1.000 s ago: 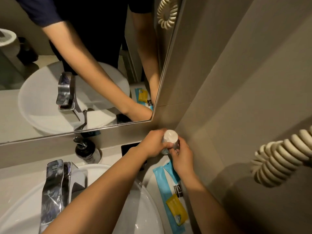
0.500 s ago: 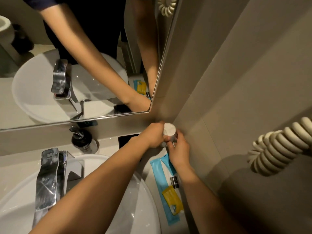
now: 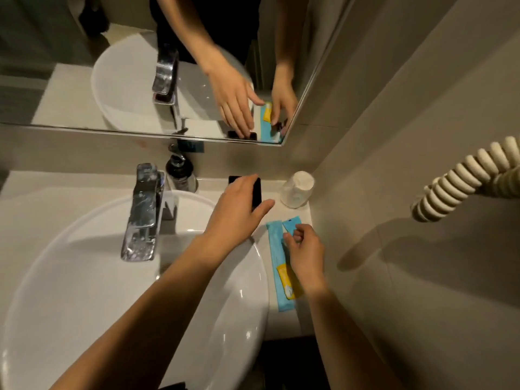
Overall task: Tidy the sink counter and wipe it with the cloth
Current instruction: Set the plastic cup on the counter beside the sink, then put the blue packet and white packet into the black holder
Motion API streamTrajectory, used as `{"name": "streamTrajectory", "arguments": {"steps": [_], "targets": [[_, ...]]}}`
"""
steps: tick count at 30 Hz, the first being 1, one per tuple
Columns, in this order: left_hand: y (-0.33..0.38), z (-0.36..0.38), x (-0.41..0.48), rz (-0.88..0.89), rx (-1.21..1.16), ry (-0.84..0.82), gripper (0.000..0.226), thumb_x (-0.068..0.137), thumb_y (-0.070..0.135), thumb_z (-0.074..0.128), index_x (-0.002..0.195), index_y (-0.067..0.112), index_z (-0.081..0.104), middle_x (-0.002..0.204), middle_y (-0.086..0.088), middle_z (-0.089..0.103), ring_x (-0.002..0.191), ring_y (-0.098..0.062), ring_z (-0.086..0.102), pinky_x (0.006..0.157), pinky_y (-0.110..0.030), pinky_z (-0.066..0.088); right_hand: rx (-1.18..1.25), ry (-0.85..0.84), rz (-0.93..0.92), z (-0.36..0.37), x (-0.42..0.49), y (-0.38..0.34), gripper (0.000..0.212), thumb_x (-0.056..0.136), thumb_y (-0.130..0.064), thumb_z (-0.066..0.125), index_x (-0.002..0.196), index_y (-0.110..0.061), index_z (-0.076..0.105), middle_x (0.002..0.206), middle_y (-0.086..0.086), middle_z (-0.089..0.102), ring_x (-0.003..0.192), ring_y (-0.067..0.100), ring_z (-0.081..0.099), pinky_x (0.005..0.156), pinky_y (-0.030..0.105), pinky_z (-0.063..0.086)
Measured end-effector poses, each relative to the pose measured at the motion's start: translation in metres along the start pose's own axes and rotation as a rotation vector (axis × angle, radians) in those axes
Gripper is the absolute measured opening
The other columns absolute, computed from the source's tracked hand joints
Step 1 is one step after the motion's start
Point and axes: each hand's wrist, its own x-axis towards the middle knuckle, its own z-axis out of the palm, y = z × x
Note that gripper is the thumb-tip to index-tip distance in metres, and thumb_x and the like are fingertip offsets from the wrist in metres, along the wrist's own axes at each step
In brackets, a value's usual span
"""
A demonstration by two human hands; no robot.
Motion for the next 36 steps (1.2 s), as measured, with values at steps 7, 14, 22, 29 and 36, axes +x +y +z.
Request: {"name": "streamTrajectory", "arguments": {"steps": [7, 14, 22, 29, 36], "targets": [[-0.055, -0.014, -0.051, -0.246, 0.107, 0.171, 0.056, 0.099, 0.044, 0.055, 0.139, 0.005, 0.048, 0.141, -0.014, 0.055, 0.131, -0.031, 0.046, 0.111, -0.044, 0.037, -0.218, -0.130, 0.045, 0.013, -0.002, -0.005, 0.028, 0.098, -0.035, 0.064, 0.119, -0.018, 0.057, 0.113, 0.003, 0.066, 0.086, 0.014, 0.066, 0.075, 0.030, 0.055], [-0.076, 0.004, -0.054, -0.367, 0.076, 0.113, 0.081, 0.103, 0.054, 0.038, 0.158, 0.001, 0.013, 0.169, -0.017, 0.010, 0.157, -0.027, 0.002, 0.128, -0.042, 0.007, -0.405, -0.187, 0.057, 0.025, 0.004, -0.012, 0.029, 0.095, -0.028, 0.071, 0.111, -0.011, 0.054, 0.107, 0.010, 0.063, 0.084, 0.019, 0.061, 0.072, 0.033, 0.049], [-0.083, 0.025, -0.054, -0.391, 0.259, 0.088, 0.081, 0.104, 0.058, 0.022, 0.160, 0.007, -0.007, 0.171, -0.012, -0.007, 0.157, -0.025, -0.010, 0.127, -0.041, -0.001, -0.191, -0.214, 0.082, 0.022, 0.005, -0.007, 0.020, 0.098, -0.020, 0.066, 0.087, -0.010, 0.054, 0.087, 0.007, 0.061, 0.077, 0.019, 0.061, 0.061, 0.026, 0.045], [-0.086, 0.033, -0.053, -0.393, 0.329, 0.115, 0.077, 0.105, 0.055, 0.021, 0.160, 0.008, -0.005, 0.171, -0.011, -0.004, 0.157, -0.025, -0.007, 0.126, -0.039, -0.003, 0.101, -0.126, 0.004, -0.015, -0.012, -0.027, 0.023, 0.098, -0.022, 0.066, 0.082, -0.007, 0.058, 0.077, 0.006, 0.067, 0.073, 0.017, 0.069, 0.062, 0.027, 0.053], [-0.087, 0.034, -0.052, -0.383, 0.374, 0.118, 0.077, 0.105, 0.055, 0.020, 0.160, 0.006, -0.006, 0.171, -0.012, -0.005, 0.157, -0.027, -0.008, 0.124, -0.038, -0.006, 0.324, -0.014, -0.222, -0.046, -0.019, -0.092, 0.020, 0.096, -0.015, 0.067, 0.086, 0.000, 0.060, 0.071, 0.006, 0.051, 0.063, 0.011, 0.044, 0.057, 0.017, 0.041]]}}
